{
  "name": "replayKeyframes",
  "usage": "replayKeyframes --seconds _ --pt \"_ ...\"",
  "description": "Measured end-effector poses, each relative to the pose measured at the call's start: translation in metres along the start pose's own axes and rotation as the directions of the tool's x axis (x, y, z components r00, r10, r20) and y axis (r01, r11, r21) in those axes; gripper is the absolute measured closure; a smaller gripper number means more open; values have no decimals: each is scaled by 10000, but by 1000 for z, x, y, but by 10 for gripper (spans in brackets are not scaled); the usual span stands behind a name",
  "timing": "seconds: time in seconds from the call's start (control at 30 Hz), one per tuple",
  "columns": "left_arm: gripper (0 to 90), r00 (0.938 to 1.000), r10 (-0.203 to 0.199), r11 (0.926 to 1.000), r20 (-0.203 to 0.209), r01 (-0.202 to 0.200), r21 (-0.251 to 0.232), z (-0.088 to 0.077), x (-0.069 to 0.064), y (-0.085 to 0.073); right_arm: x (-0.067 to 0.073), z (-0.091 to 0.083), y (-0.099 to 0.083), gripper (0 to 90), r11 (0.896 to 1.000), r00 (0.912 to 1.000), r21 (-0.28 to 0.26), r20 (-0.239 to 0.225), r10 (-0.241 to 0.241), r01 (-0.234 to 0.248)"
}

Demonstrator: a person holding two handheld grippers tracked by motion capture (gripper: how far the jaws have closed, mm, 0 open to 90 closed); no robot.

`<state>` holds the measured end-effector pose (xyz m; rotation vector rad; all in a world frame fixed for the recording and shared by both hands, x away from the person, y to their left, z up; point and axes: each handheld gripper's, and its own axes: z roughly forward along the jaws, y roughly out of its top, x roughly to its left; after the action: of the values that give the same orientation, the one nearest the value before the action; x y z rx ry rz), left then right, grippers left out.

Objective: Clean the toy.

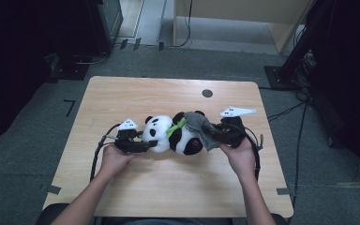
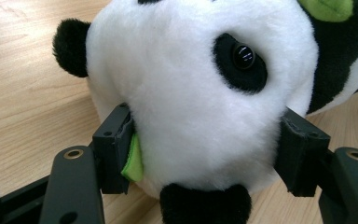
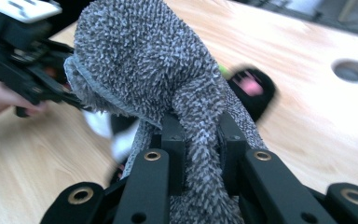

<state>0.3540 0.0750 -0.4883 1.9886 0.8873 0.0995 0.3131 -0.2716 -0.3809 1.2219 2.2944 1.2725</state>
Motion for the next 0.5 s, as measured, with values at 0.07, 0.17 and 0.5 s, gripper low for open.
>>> replayKeyframes --seconds 0.07,0.17,0.5 --pt "328 10000 -11 10000 -57 11 -64 0 -1 -1 11 7 8 788 9992 9990 -37 -223 -389 389" --pt "330 9999 -68 9999 -136 66 -140 -1 -3 -2 28 21 19 788 9962 9956 188 -406 -844 852" --pt "336 9987 -362 9986 -347 349 -396 -2 -10 -5 83 96 39 785 9472 9588 1499 -261 -2828 2835"
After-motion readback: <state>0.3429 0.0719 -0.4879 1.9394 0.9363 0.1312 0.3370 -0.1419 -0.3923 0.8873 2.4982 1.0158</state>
